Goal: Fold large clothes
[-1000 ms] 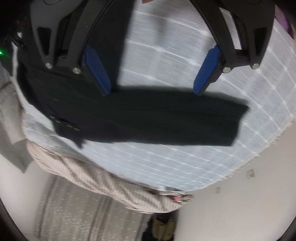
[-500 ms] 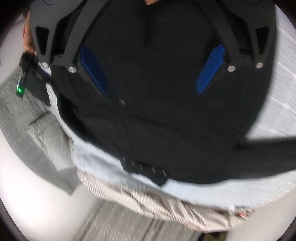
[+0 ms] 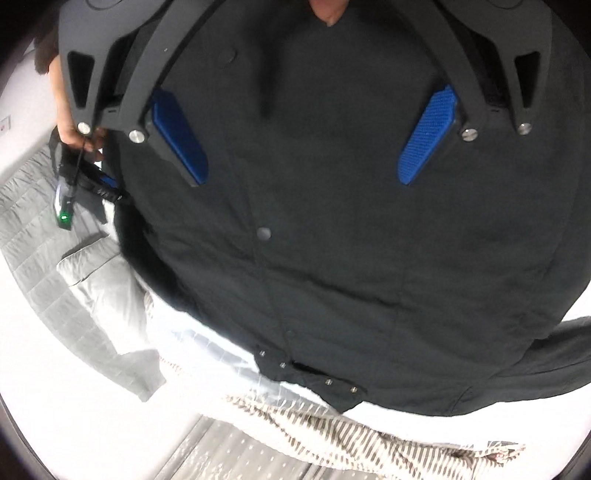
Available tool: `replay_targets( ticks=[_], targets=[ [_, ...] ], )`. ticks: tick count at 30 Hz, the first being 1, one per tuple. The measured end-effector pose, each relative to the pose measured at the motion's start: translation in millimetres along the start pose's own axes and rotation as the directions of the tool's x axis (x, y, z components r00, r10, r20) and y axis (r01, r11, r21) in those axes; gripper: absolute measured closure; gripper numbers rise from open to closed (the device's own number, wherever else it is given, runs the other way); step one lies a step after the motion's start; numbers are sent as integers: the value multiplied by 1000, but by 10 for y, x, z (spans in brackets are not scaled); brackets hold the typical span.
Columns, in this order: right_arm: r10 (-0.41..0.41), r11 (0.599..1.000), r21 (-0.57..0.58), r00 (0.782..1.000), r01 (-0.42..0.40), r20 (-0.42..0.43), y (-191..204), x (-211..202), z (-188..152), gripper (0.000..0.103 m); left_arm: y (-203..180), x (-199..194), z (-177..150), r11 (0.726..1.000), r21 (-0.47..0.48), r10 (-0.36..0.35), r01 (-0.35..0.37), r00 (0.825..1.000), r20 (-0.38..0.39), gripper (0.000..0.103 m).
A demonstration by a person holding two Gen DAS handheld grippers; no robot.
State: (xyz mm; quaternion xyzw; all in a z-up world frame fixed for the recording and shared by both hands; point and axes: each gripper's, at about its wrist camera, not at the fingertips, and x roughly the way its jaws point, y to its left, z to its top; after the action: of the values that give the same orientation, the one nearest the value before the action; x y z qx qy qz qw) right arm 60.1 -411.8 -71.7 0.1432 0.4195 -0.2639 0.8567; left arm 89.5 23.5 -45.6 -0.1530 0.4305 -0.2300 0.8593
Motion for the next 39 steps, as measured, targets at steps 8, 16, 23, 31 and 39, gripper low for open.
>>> replay_targets(
  ticks=[8, 16, 23, 31, 39],
  targets=[
    [-298, 926, -205, 947, 317, 121, -359, -207, 867, 88, -284, 184, -46, 987, 147, -56, 62, 997, -44, 0],
    [-466, 865, -109, 864, 490, 189, -1080, -614, 1755, 48, -525, 286, -122, 950, 308, -35, 52, 998, -61, 0],
    [-381, 924, 12, 915, 383, 136, -1770, -576, 1664, 25, -638, 289, -164, 921, 389, -12, 31, 999, -51, 0],
    [-67, 923, 378, 997, 76, -37, -2589, 201, 1130, 25, -660, 334, -175, 920, 390, -15, 37, 998, -58, 0],
    [-19, 905, 426, 1000, 18, -3, -2471, 800, 1055, 87, -421, 570, -49, 968, 251, -9, 28, 997, -78, 1]
  ],
)
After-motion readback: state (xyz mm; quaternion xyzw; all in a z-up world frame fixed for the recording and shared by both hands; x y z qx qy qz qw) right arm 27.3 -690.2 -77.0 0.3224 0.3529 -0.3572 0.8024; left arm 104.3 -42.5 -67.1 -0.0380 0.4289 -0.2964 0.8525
